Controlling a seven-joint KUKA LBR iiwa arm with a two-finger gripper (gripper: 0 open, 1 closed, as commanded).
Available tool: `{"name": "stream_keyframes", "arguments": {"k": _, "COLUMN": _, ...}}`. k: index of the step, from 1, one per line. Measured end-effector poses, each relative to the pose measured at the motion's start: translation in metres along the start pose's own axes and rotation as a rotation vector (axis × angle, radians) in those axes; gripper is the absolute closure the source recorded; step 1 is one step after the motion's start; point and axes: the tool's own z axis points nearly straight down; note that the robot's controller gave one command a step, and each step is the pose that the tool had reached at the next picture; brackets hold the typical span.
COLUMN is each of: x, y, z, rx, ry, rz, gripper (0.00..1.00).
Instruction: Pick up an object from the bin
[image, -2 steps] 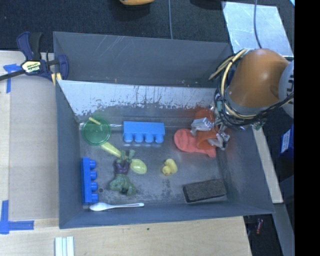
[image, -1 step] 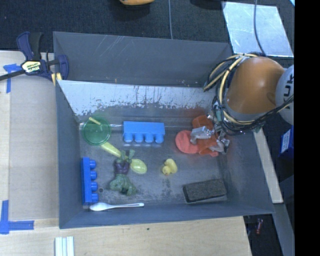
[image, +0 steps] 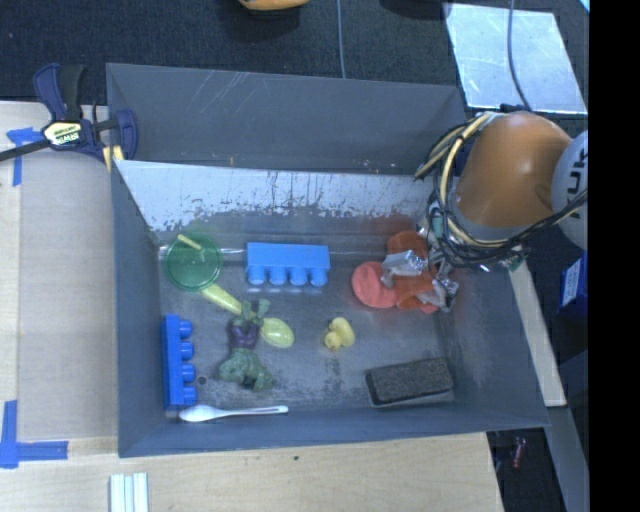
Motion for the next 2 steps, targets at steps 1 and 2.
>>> {"name": "stream_keyframes", "arguments": {"k": 1, "x": -0.001, "y": 0.002, "z": -0.059, "rx": 0.008, "ry": -0.002, "rz": -0.099, "gripper": 1.0}}
{"name": "stream_keyframes", "arguments": {"k": 2, "x": 0.002, "y": 0.002, "z": -0.142, "rx": 0.004, "ry": -0.003, "rz": -0.125, "gripper": 1.0}}
